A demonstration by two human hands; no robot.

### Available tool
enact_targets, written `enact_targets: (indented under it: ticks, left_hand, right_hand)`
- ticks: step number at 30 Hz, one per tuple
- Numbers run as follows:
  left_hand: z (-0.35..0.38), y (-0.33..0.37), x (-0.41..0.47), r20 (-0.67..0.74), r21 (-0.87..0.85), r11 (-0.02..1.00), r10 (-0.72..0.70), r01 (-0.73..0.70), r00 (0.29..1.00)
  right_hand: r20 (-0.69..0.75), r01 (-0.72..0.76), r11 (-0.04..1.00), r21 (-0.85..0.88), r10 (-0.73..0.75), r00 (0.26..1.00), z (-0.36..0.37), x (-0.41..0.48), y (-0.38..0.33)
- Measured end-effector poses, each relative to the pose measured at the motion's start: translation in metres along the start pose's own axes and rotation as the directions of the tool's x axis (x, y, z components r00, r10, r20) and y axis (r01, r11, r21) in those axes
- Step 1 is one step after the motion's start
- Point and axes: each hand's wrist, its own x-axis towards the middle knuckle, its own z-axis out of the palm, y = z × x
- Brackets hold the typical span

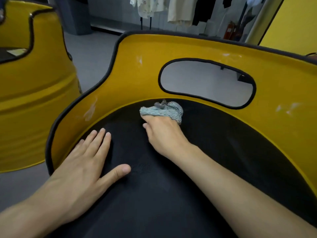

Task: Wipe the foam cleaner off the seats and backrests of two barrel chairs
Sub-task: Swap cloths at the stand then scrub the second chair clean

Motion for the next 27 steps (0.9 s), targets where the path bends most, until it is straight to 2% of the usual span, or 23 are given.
enact_targets:
  ticks: [3, 5, 6, 7, 9, 10, 13, 19, 22, 25, 27]
  left_hand:
    - [0.002, 0.001, -0.002, -0.004, 0.022, 1.000, 0.022, -0.022, 1.000]
    - [0.005, 0.000, -0.003, -0.013, 0.021, 0.999, 0.031, -0.030, 0.999]
    - [0.006, -0.001, -0.004, -0.017, 0.009, 1.000, 0.030, -0.030, 0.999]
    - [0.007, -0.001, -0.003, -0.022, -0.002, 0.999, 0.032, -0.032, 0.999]
    - [0.007, -0.002, -0.003, -0.031, -0.007, 0.999, 0.034, -0.034, 0.999]
    - [0.008, -0.002, -0.003, -0.035, -0.007, 0.999, 0.036, -0.037, 0.999]
    - [0.008, -0.003, -0.003, -0.055, -0.022, 0.999, 0.037, -0.038, 0.998]
    - [0.008, -0.003, -0.005, -0.064, 0.001, 0.999, 0.045, -0.045, 0.997]
    - [0.007, -0.003, -0.006, -0.076, 0.002, 1.000, 0.031, -0.031, 0.997]
    - [0.007, -0.003, -0.005, -0.087, 0.000, 1.000, 0.008, -0.008, 0.996]
    - [0.009, -0.005, -0.003, -0.132, -0.026, 1.000, 0.003, -0.006, 0.991]
  right_hand:
    - [0.015, 0.062, 0.996, 0.066, -0.063, 0.998, -0.028, -0.011, 0.004]
    - [-0.020, 0.132, 0.989, -0.072, -0.134, 0.991, -0.038, -0.016, 0.010]
    - [0.030, 0.125, 0.976, -0.181, -0.121, 0.992, -0.038, -0.014, 0.018]
    - [0.118, 0.071, 0.971, -0.228, -0.045, 0.992, -0.036, -0.009, 0.028]
    - [0.309, -0.056, 0.978, -0.199, 0.117, 0.944, -0.027, 0.002, 0.049]
    - [0.344, -0.077, 0.979, -0.189, 0.139, 0.928, -0.021, 0.007, 0.058]
    - [0.305, -0.073, 0.976, -0.207, 0.135, 0.943, -0.008, 0.027, 0.075]
    - [0.219, -0.203, 0.968, -0.145, 0.232, 0.948, -0.007, 0.069, 0.080]
    - [0.154, -0.102, 0.987, -0.124, 0.121, 0.981, -0.008, 0.045, 0.043]
    - [0.164, 0.108, 0.994, 0.017, -0.110, 0.980, -0.010, 0.002, -0.002]
    - [0.159, 0.277, 0.955, 0.107, -0.291, 0.943, -0.005, -0.017, -0.027]
